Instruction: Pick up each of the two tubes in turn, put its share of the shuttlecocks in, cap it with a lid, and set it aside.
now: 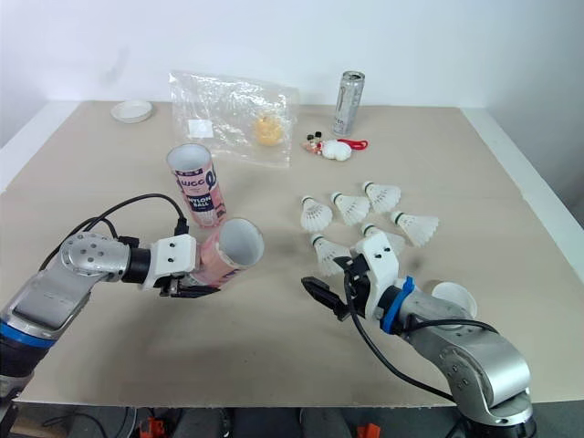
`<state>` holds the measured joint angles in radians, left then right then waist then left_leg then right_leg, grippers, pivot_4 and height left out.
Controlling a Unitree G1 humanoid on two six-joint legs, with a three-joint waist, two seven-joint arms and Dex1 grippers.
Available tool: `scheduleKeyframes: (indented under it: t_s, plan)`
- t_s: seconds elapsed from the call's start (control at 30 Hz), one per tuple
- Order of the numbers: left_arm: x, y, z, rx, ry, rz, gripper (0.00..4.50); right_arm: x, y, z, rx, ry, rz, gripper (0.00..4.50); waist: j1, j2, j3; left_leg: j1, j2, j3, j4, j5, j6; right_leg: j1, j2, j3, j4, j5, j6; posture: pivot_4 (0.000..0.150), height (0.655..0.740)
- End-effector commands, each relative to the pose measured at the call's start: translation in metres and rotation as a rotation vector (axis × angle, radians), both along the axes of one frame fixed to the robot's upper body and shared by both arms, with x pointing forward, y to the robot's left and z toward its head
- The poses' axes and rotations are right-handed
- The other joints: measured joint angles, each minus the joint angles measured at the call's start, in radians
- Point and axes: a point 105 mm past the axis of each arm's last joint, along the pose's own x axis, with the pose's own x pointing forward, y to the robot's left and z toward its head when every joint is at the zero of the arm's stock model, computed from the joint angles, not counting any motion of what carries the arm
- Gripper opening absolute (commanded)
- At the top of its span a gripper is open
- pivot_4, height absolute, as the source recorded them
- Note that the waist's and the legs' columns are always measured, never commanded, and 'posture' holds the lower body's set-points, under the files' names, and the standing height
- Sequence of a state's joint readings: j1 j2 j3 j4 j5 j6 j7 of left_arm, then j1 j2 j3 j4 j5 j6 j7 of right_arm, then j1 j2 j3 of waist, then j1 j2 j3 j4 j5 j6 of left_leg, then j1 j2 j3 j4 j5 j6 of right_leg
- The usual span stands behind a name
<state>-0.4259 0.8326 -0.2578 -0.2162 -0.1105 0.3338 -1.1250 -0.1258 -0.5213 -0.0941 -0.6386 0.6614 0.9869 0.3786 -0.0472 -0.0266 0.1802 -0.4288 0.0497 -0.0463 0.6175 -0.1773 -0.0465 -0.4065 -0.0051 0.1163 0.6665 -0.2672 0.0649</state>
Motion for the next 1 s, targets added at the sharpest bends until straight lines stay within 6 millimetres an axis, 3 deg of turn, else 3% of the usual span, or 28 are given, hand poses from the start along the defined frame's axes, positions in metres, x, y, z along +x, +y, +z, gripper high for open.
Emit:
scheduleKeyframes:
  t_s: [0.03,0.37,0.47,0.57,0.73,0.77,1.0]
  plan:
    - [-0.007,-0.005,-0.011,0.022,0.062,-0.036,2.77,0.012,0.001,0.004,-0.006,-0.036,-0.046,4.5,0.0,0.0,0.0,0.0,0.0,0.0,0.0,0.0,0.0,0.0,0.0,0.0,0.0,0.0,0.0,0.15,0.74]
    - [-0.005,-0.01,-0.016,0.044,0.043,-0.054,2.77,0.029,0.003,-0.005,-0.03,-0.015,-0.09,4.5,0.002,0.001,0.0,0.0,0.0,0.0,0.0,-0.001,0.001,0.001,0.0,0.0,0.0,-0.001,0.001,0.15,0.74]
    - [-0.005,-0.014,-0.019,0.038,0.043,-0.06,2.75,0.031,0.005,-0.006,-0.072,-0.039,-0.072,3.62,0.005,0.001,-0.001,0.0,-0.001,-0.001,0.001,0.0,0.001,0.001,0.0,0.0,0.0,0.0,0.001,0.15,0.74]
    - [-0.004,-0.016,-0.021,0.033,0.041,-0.061,2.75,0.031,0.007,-0.007,-0.089,-0.042,-0.06,2.19,0.006,0.001,-0.001,0.0,-0.002,-0.001,0.003,0.0,0.001,0.002,-0.002,0.0,0.0,0.0,0.001,0.15,0.74]
    - [-0.002,-0.016,-0.022,0.031,0.037,-0.06,2.75,0.031,0.007,-0.009,-0.114,-0.046,-0.06,0.21,0.012,0.002,-0.001,0.0,-0.002,-0.001,0.005,0.001,0.003,0.003,-0.002,0.0,0.0,0.0,0.0,0.15,0.74]
    - [-0.001,-0.016,-0.023,0.031,0.036,-0.06,2.75,0.03,0.006,-0.009,-0.12,-0.049,-0.059,0.02,0.013,0.002,-0.001,0.0,-0.002,-0.001,0.005,0.001,0.003,0.004,-0.002,0.0,0.0,0.001,0.0,0.15,0.74]
    - [0.0,-0.015,-0.024,0.031,0.033,-0.06,2.75,0.024,0.008,-0.006,-0.148,-0.066,-0.026,0.02,0.014,0.003,-0.002,0.0,-0.002,-0.001,0.006,0.001,0.004,0.004,-0.002,0.0,0.0,0.001,0.0,0.15,0.74]
